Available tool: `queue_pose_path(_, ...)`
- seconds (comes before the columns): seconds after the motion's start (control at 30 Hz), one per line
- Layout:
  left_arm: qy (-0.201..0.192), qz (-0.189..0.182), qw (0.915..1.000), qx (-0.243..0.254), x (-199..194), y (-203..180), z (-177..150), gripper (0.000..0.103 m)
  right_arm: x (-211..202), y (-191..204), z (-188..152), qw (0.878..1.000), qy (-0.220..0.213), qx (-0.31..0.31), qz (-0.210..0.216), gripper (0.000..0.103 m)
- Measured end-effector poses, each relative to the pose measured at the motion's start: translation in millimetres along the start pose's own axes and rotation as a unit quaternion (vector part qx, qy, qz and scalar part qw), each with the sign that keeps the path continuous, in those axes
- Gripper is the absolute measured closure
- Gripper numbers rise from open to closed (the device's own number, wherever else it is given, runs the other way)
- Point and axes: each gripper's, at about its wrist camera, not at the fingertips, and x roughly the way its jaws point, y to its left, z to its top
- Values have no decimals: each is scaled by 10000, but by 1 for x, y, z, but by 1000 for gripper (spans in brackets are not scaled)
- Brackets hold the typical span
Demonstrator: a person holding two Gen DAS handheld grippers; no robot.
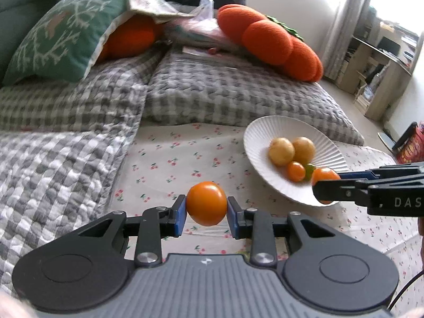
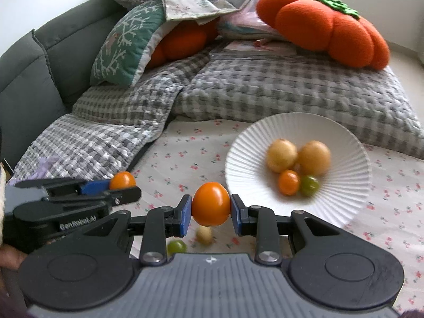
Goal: Organize fruits
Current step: 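Carry both small oranges over the white plate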
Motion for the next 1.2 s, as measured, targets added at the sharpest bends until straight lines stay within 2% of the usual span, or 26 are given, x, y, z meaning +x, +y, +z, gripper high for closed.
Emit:
queue_pose_path(0.3,15,-249,9996,119,-3,-26,7,83,-24,-53,-7,9985,-122,488,-194,75)
queue_pose_path(0.53,-6,-429,9974,581,15,-67,14,83,-27,-93,-3,9933,-330,1056,-338,75)
queue_pose_path(0.7,34,-444,9960,774,42,-89,21,83,-16,-107,2,9915,-385,1165,-443,75)
queue_pose_path(0.87,109,-418,9946,947,72,-108,22,83,4,-117,5,9920,-251,1100,-561,75)
queue_pose_path(1.2,229,-400,9915,1214,106,-121,24,83,36,-123,6,9936,-52,965,-580,75)
